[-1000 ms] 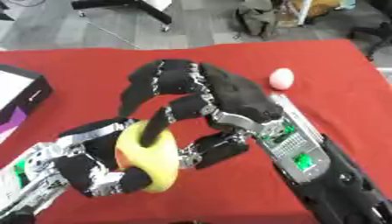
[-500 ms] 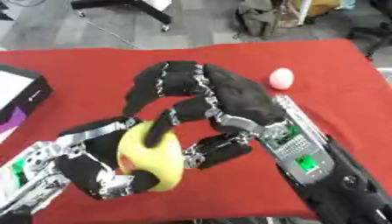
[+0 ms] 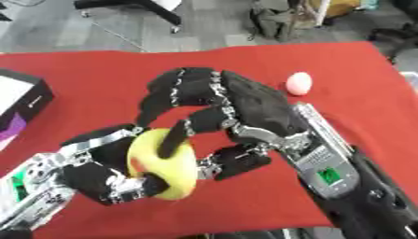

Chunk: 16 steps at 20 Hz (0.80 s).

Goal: Pick up the objects with one hand, pass them to the other hand, and then place them into the box on the other side of the table.

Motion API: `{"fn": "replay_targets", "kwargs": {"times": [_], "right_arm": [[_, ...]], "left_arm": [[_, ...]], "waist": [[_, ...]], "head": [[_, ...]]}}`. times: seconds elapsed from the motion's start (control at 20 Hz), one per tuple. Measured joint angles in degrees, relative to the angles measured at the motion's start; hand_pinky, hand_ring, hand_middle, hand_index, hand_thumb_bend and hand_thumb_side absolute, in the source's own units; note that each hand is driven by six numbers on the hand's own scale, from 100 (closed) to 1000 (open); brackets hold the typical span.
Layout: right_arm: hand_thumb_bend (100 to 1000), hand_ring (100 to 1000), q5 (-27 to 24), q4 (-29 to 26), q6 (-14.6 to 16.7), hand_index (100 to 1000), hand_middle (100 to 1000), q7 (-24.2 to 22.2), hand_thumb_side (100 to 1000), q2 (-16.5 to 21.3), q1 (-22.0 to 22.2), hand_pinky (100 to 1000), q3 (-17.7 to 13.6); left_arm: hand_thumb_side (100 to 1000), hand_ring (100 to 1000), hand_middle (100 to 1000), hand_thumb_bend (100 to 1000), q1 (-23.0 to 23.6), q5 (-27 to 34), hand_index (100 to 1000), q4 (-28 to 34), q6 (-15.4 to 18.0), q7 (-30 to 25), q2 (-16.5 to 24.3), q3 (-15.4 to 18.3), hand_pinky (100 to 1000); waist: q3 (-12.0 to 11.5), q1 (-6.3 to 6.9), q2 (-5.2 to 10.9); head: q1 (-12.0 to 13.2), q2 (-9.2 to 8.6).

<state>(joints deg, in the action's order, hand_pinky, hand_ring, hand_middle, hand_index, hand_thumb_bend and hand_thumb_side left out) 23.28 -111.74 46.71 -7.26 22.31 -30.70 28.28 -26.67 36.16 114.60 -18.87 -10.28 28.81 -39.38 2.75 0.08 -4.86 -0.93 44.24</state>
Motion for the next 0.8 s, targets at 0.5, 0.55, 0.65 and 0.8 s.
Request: {"fn": "replay_targets", "kwargs": {"times": [0.5, 0.55, 0.65, 0.8], "right_arm": [[369, 750, 2.64, -0.02, 1.00, 910, 745, 1.20, 235, 0.14, 0.43, 760, -0.70], [395, 751, 3.02, -0.12, 0.94, 926, 749, 1.58, 252, 0.14, 0.45, 759, -0.73], [467, 753, 3.81, -0.26, 0.76, 959, 755, 2.42, 284, 0.14, 0.46, 756, -0.99], [553, 758, 5.17, -0.39, 0.36, 990, 762, 3.72, 309, 0.14, 0.46, 755, -1.06]], "left_arm": [[238, 486, 280, 100, 0.83, 1.22, 350, 0.03, -0.42, 2.46, 0.01, 0.17, 845], [239, 486, 280, 100, 0.99, 1.27, 350, 0.03, -0.43, 2.67, 0.01, 0.19, 845], [239, 486, 280, 100, 1.14, 1.47, 350, 0.03, -0.37, 3.05, 0.01, 0.30, 845], [239, 486, 281, 100, 1.55, 1.71, 350, 0.02, -0.25, 3.44, 0.01, 0.52, 844]], "waist": [[-0.02, 0.00, -0.02], [-0.03, -0.01, -0.02], [-0.05, -0.02, -0.02], [-0.08, -0.02, -0.02]], "head": [[0.02, 0.00], [0.03, 0.00], [0.04, 0.00], [0.10, 0.00]]}}
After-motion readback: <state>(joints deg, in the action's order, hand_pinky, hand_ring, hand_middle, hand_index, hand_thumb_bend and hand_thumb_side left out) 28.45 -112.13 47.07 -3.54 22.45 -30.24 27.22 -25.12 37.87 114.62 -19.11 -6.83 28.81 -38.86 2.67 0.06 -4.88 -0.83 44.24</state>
